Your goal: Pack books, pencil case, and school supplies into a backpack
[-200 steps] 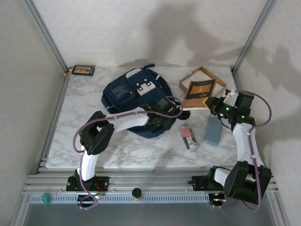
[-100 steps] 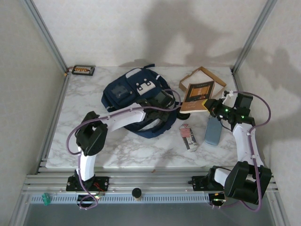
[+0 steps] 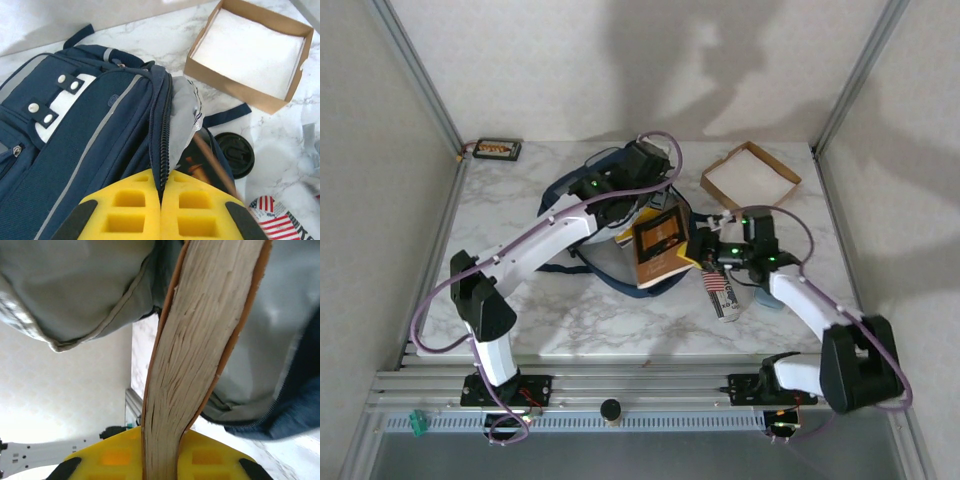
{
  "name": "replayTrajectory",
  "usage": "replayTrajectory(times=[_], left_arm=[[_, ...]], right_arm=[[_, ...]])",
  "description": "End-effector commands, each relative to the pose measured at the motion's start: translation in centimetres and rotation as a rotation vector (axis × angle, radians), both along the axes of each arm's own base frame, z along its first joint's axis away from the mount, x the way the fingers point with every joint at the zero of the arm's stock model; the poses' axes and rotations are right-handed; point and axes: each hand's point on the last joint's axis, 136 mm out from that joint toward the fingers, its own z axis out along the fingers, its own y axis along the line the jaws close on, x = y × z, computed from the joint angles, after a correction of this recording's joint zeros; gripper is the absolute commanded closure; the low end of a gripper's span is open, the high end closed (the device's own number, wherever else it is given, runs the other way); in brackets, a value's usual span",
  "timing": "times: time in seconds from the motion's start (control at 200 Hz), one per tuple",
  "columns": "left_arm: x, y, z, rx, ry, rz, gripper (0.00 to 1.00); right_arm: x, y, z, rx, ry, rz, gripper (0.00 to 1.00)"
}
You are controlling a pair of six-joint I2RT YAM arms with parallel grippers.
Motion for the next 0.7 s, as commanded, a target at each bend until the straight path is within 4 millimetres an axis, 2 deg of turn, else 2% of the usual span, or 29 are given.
replayTrajectory(times=[0.0, 0.045, 0.175, 0.225, 0.27, 0.325, 0.386, 0.451, 0.546, 0.691], left_arm=[[-0.5, -0.2, 5.5, -0.112, -0.095, 0.001, 1.0], [-0.6, -0.1, 5.6, -0.115, -0.094, 0.006, 1.0], [-0.7, -0.1, 6.0, -0.15, -0.096, 0.013, 1.0], [-0.9, -0.2, 6.1, -0.159, -0.087, 0.008, 1.0], [-0.9, -0.1, 6.1, -0.162, -0.088, 0.018, 1.0], [-0.7, 0.0, 6.0, -0.162, -0.094, 0.029, 1.0], [-0.4, 0.3, 6.0, -0.161, -0.1, 0.054, 1.0], [-0.2, 0.6, 6.0, -0.16, -0.103, 0.079, 1.0], [0.0, 0.6, 6.2, -0.175, -0.109, 0.095, 1.0], [0.4, 0.1, 5.7, -0.177, -0.106, 0.091, 1.0]], right_arm=[[3.3, 2.8, 3.6, 0.112, -0.185, 0.061, 1.0], [4.5, 3.6, 3.2, 0.133, -0.198, 0.088, 1.0], [8.0, 5.4, 0.6, 0.117, -0.166, 0.097, 0.98], [9.1, 5.9, -0.2, 0.086, -0.17, 0.091, 0.85], [10.4, 5.8, -1.2, 0.025, -0.172, 0.073, 0.78], [12.4, 5.0, -2.0, -0.058, -0.185, 0.026, 0.64], [13.5, 4.1, -2.9, -0.115, -0.167, 0.003, 0.49], [13.5, 3.3, -3.6, -0.166, -0.141, -0.007, 0.4], [11.4, 1.9, -3.9, -0.244, -0.146, -0.029, 0.34], [9.0, -2.3, -5.3, -0.487, -0.159, -0.103, 0.25]])
